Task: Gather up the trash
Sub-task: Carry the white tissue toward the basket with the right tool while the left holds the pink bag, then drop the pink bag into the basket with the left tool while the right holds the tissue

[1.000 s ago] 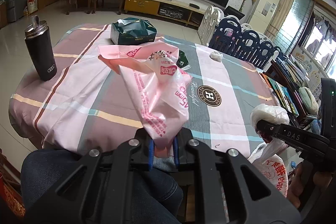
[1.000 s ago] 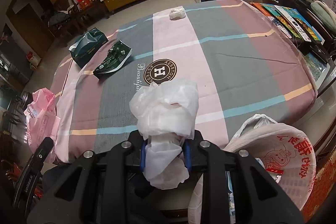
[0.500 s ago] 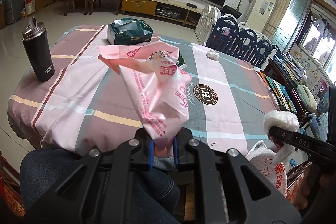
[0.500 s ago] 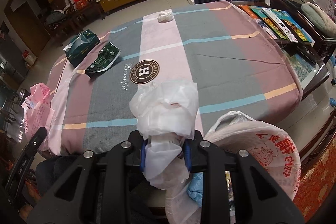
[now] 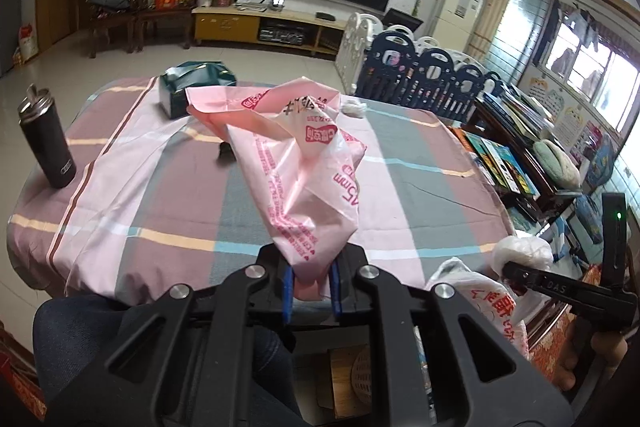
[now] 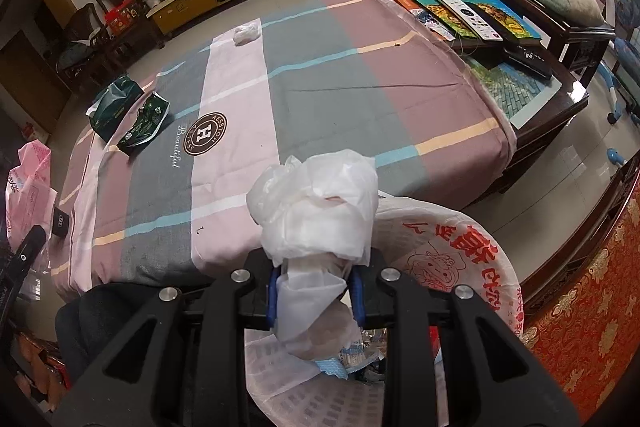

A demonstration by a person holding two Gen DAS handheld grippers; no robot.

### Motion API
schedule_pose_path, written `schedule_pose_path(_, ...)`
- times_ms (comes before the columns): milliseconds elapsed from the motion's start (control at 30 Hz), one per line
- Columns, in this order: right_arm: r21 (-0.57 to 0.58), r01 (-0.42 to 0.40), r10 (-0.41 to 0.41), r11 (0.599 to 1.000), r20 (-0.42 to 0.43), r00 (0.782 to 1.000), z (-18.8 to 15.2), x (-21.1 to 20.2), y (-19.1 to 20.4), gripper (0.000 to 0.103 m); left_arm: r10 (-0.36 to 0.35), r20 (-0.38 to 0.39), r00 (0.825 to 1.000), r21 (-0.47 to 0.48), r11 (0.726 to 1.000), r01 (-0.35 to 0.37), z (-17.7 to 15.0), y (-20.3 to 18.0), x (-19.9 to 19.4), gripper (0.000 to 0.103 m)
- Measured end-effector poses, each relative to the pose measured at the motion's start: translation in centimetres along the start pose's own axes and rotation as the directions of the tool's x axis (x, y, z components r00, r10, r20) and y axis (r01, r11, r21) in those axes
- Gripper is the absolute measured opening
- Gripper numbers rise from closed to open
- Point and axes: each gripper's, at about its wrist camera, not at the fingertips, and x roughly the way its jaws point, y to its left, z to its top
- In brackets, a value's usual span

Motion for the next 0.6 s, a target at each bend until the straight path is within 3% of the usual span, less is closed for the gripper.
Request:
schedule_pose_path(367, -0.038, -0.010, 0.012, 0.999, 0.046, 0.999, -1.6, -2.8, -1.4, 0.028, -0.042, -0.035, 0.999, 0.130, 0.990, 0.046, -1.6, -5.8, -1.1, 0.015)
schedule_pose_path(600, -0.084, 0.045, -0.035, 0.995, 0.115, 0.993, -2.6, -7.7, -4.0, 0.028, -0.079, -0.043, 0.996, 0.243, 0.966, 0.087, -3.1, -10.0, -2.2, 0.015)
